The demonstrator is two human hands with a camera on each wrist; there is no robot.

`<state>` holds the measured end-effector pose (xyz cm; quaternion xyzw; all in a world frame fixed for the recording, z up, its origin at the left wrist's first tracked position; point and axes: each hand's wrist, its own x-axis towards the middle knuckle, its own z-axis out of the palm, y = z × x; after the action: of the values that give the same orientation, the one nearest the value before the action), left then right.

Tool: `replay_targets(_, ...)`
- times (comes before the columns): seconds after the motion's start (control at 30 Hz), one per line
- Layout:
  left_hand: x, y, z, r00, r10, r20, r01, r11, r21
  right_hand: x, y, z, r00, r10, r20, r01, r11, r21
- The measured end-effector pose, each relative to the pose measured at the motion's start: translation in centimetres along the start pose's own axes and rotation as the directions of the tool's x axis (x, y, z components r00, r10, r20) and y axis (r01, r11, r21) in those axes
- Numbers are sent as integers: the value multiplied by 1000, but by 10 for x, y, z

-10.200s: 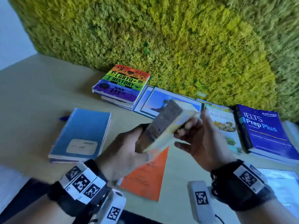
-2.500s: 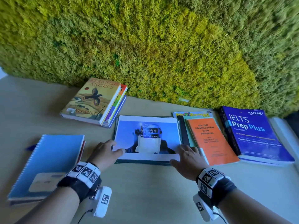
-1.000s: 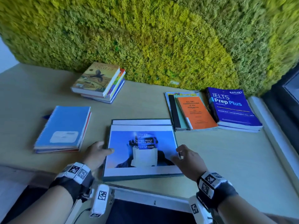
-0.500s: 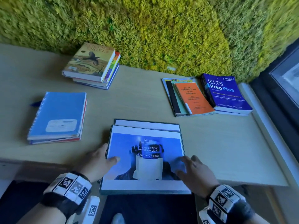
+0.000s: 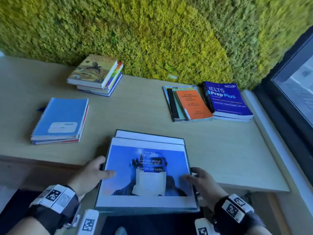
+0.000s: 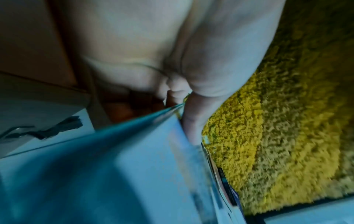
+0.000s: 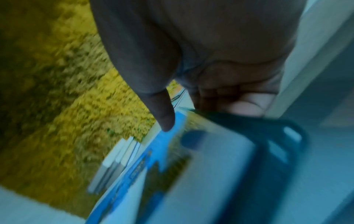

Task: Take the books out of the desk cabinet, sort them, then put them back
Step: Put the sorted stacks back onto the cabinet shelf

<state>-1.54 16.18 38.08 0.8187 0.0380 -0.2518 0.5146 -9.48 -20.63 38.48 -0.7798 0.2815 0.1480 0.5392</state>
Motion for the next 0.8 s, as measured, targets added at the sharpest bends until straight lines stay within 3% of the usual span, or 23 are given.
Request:
replay_targets(0.1,1,15,4,981,161,-110,-152,984,90,-1,-1,-18,1000,-6,-19,10,981,196)
replay_targets(0.17,1,35,7,950,253,-180,-233,964,124,-3,-21,-29,991,-103,-86,123,956,267)
replay_targets(0.3,5,72,12,852,360,-380,-329,933,147,-4,-56,-32,930,-332,-156,350,930,114)
replay_targets(0.37,13,71,15,835,345,-429,-316,938,141,-2,-55,-25,909,-378,-177,389,921,30)
replay_targets(0.57,30,48,20,865,330,-379,-300,944,138,10,-40,-7,901,-379,-213,387,922,-5)
replay_targets(0.6,35,42,20,890,305,-340,-272,952,141,11,-36,-3,911,-359,-201,361,932,-31)
replay_targets(0.73,48,21,27,944,226,-241,-196,970,142,25,-12,6,934,-323,-153,275,923,-270)
replay_targets(0.8,50,20,28,936,234,-263,-191,965,179,32,-5,6,935,-316,-159,254,913,-319)
